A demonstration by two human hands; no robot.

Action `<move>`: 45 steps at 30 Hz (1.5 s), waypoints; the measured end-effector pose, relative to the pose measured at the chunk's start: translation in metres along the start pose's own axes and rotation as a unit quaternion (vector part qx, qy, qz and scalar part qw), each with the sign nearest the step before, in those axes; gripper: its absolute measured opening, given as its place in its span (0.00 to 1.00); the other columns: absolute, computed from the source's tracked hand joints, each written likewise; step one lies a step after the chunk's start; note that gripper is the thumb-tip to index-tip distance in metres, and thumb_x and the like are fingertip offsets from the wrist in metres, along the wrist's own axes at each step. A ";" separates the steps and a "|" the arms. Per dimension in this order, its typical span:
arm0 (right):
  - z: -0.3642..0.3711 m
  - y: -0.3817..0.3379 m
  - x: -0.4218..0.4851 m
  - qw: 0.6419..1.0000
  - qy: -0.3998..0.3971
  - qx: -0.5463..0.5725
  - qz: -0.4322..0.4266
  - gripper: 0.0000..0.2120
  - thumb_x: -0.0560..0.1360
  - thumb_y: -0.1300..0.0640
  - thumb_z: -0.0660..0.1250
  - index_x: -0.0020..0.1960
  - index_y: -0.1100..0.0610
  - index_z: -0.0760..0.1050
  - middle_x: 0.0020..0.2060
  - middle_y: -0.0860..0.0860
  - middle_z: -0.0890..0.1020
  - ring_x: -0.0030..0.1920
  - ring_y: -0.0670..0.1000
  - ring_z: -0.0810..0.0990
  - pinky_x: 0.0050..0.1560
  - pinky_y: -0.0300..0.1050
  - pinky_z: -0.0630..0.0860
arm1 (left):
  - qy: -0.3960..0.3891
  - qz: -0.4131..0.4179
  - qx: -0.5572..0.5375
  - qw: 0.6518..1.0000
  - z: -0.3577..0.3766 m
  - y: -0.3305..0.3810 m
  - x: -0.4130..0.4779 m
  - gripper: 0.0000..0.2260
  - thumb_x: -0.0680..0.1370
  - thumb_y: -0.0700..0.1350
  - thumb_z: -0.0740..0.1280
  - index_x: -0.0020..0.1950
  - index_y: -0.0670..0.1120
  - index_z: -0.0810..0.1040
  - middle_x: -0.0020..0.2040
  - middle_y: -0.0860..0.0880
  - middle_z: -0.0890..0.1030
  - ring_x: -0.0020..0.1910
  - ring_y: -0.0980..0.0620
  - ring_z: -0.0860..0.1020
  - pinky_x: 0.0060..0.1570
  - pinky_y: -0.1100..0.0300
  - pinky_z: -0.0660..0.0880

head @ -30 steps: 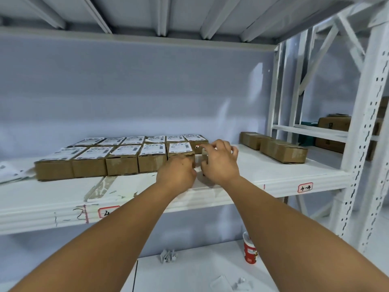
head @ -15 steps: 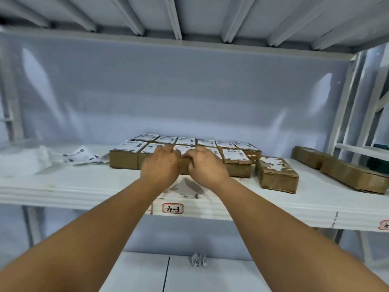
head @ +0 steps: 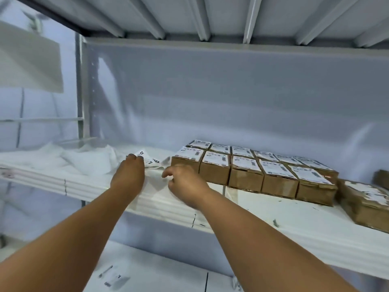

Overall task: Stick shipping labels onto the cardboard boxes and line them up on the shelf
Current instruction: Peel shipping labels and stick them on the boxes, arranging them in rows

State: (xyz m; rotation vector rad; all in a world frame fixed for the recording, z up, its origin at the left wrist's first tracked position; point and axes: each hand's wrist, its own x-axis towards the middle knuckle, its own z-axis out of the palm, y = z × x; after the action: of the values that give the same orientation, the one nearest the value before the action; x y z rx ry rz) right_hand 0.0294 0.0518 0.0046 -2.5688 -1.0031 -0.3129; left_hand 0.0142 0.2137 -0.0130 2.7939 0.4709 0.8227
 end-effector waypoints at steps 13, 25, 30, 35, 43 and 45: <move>0.027 -0.026 0.057 0.985 -0.122 -0.120 0.014 0.25 0.78 0.60 0.52 0.75 0.52 0.58 0.76 0.52 0.55 0.73 0.57 0.61 0.67 0.54 0.63 | -0.025 0.000 -0.052 0.998 0.013 -0.028 0.040 0.09 0.75 0.38 0.59 0.49 0.41 0.78 0.47 0.41 0.80 0.46 0.43 0.77 0.41 0.57 0.71; 0.036 -0.022 0.051 0.995 -0.022 -0.078 0.065 0.17 0.78 0.55 0.53 0.63 0.56 0.73 0.64 0.55 0.75 0.62 0.58 0.74 0.52 0.46 0.68 | 0.140 0.015 -0.153 0.978 0.002 -0.020 0.027 0.04 0.80 0.38 0.57 0.46 0.39 0.69 0.38 0.38 0.76 0.38 0.38 0.73 0.35 0.52 0.65; 0.033 -0.022 0.048 0.996 -0.007 -0.046 0.082 0.15 0.77 0.56 0.56 0.58 0.60 0.75 0.61 0.58 0.76 0.58 0.59 0.76 0.49 0.44 0.70 | 0.161 0.060 -0.213 0.962 0.000 -0.013 0.020 0.07 0.80 0.36 0.54 0.50 0.41 0.71 0.42 0.46 0.74 0.41 0.48 0.69 0.38 0.60 0.65; 0.035 -0.018 0.049 0.997 0.004 -0.018 0.080 0.18 0.77 0.55 0.57 0.65 0.56 0.72 0.62 0.56 0.76 0.61 0.58 0.74 0.55 0.46 0.72 | 0.177 0.055 -0.239 0.953 -0.006 -0.012 0.014 0.16 0.80 0.37 0.53 0.68 0.42 0.67 0.64 0.44 0.72 0.60 0.47 0.71 0.51 0.63 0.63; 0.020 -0.025 0.047 0.864 0.154 0.464 0.118 0.12 0.78 0.47 0.62 0.47 0.56 0.77 0.38 0.50 0.80 0.32 0.53 0.80 0.43 0.52 0.82 | 0.160 0.157 -0.195 0.955 -0.006 -0.003 0.008 0.16 0.79 0.35 0.59 0.67 0.40 0.70 0.64 0.43 0.73 0.56 0.44 0.76 0.50 0.54 0.73; 0.011 -0.031 0.042 0.811 0.169 0.544 0.137 0.11 0.77 0.49 0.65 0.43 0.56 0.76 0.36 0.50 0.80 0.29 0.51 0.80 0.39 0.49 0.81 | 0.168 0.192 -0.191 0.948 -0.006 0.005 -0.001 0.14 0.78 0.33 0.60 0.63 0.38 0.73 0.63 0.42 0.74 0.57 0.45 0.76 0.50 0.55 0.74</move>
State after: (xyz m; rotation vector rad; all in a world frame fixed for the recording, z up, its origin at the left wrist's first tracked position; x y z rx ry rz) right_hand 0.0396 0.1027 0.0161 -1.4792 -0.4271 -0.0570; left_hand 0.0113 0.2094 -0.0069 2.4139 -0.1897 1.3216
